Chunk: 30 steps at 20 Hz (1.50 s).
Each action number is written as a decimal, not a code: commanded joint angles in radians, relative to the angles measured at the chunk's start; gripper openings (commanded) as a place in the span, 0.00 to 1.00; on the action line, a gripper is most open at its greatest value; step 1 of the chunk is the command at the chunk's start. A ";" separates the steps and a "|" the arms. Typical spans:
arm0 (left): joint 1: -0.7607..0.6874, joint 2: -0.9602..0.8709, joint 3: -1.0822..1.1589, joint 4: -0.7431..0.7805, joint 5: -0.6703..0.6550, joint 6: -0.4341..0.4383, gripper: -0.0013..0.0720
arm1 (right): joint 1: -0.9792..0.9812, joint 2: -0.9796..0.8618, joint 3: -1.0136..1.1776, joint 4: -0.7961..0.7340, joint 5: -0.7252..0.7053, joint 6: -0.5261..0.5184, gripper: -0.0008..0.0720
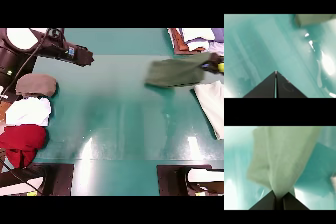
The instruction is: Fold the shirts.
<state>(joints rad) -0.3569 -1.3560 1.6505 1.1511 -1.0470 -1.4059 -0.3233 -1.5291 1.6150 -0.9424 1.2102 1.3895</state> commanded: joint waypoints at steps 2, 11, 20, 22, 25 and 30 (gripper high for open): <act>-0.043 -0.001 0.000 -0.002 0.042 0.000 0.06 | -0.228 0.029 0.002 0.031 -0.097 0.006 0.04; -0.043 -0.001 0.000 -0.002 0.040 0.000 0.06 | -0.291 0.029 0.130 0.077 -0.129 -0.016 0.03; -0.043 -0.001 0.000 0.001 0.020 0.000 0.06 | -0.303 0.049 0.280 0.047 0.048 -0.029 0.03; -0.043 -0.001 0.000 0.001 -0.003 0.001 0.06 | -0.303 0.069 0.280 -0.057 0.115 -0.016 0.03; -0.043 -0.001 0.000 0.019 -0.024 0.001 0.06 | -0.304 0.093 0.280 -0.193 0.221 0.015 0.03; -0.043 -0.001 0.000 0.021 -0.024 0.002 0.06 | -0.329 0.098 0.231 -0.319 0.414 0.098 0.04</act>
<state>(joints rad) -0.4000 -1.3563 1.6505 1.1679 -1.0653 -1.4059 -0.6384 -1.4364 1.8755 -1.1683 1.4940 1.4433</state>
